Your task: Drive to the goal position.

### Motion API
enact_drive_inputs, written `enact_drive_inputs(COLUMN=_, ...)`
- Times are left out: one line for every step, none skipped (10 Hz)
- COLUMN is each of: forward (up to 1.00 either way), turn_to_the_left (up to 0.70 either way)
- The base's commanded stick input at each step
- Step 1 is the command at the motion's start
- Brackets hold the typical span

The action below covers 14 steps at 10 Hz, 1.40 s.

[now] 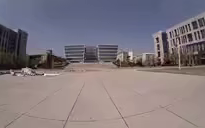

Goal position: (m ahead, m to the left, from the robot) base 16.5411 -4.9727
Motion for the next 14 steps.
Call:
enact_drive_inputs(forward=0.7, turn_to_the_left=0.0)
enact_drive_inputs(forward=0.7, turn_to_the_left=0.0)
enact_drive_inputs(forward=0.7, turn_to_the_left=0.0)
enact_drive_inputs(forward=0.7, turn_to_the_left=0.0)
enact_drive_inputs(forward=0.7, turn_to_the_left=0.0)
enact_drive_inputs(forward=0.7, turn_to_the_left=0.0)
enact_drive_inputs(forward=0.7, turn_to_the_left=0.0)
enact_drive_inputs(forward=0.7, turn_to_the_left=0.0)
enact_drive_inputs(forward=0.7, turn_to_the_left=0.0)
enact_drive_inputs(forward=0.7, turn_to_the_left=0.0)
enact_drive_inputs(forward=0.7, turn_to_the_left=0.0)
enact_drive_inputs(forward=0.7, turn_to_the_left=0.0)
enact_drive_inputs(forward=0.7, turn_to_the_left=0.0)
enact_drive_inputs(forward=0.7, turn_to_the_left=0.0)
